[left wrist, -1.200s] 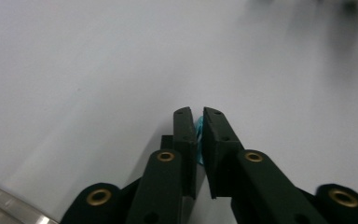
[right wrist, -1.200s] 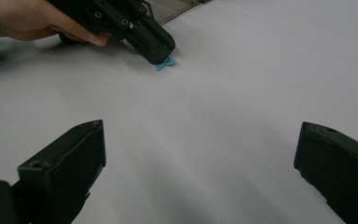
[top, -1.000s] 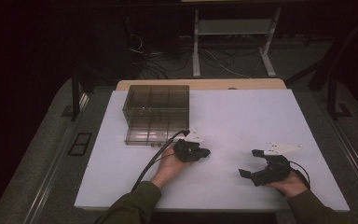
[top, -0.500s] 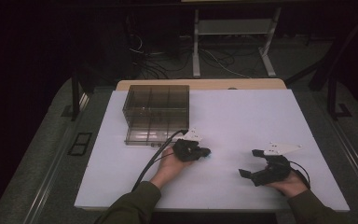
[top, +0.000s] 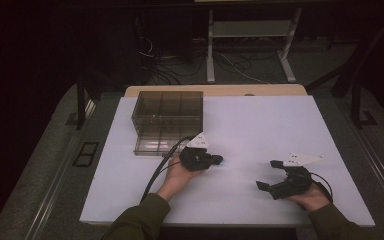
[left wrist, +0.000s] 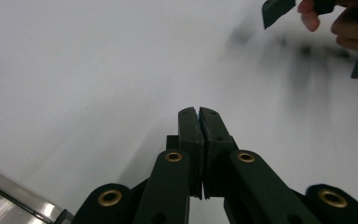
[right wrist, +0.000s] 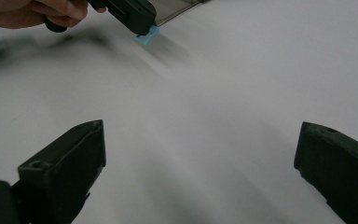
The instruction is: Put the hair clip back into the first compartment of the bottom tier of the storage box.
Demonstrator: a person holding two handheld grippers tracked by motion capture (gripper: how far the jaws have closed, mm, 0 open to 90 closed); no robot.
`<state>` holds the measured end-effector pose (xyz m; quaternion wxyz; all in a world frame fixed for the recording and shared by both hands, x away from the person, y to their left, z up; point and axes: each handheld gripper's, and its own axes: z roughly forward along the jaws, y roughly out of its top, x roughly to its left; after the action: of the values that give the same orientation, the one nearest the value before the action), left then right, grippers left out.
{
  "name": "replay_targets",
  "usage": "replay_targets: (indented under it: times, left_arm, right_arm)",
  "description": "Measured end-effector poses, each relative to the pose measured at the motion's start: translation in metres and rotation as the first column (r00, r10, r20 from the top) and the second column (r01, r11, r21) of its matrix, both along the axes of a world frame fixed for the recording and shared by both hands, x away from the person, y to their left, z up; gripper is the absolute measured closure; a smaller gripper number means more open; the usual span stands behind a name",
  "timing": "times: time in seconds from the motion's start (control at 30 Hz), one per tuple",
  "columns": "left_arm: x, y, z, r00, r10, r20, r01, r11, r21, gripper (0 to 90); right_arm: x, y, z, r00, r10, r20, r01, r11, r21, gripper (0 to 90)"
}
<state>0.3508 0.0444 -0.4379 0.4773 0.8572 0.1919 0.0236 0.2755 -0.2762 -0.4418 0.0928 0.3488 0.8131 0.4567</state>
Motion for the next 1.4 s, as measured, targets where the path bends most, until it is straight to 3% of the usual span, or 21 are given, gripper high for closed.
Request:
replay_targets:
  times: [0.67,1.1,1.4]
  left_arm:
    - [-0.007,0.021,0.012,1.0,0.01,0.0,-0.01,0.9994,-0.033,87.4]
    - [-0.009,0.029,0.021,0.9999,-0.009,0.005,0.009,0.9999,-0.008,87.5]
    - [-0.006,0.038,0.024,0.9999,0.014,0.001,-0.014,0.9998,-0.013,87.4]
  right_arm:
    - [-0.001,0.001,-0.001,1.0,0.001,0.0,-0.001,1.0,-0.005,1.4]
    - [0.0,0.001,-0.001,1.0,-0.006,0.001,0.006,1.0,-0.004,1.4]
    - [-0.001,0.001,-0.001,1.0,-0.003,0.003,0.003,1.0,-0.002,1.4]
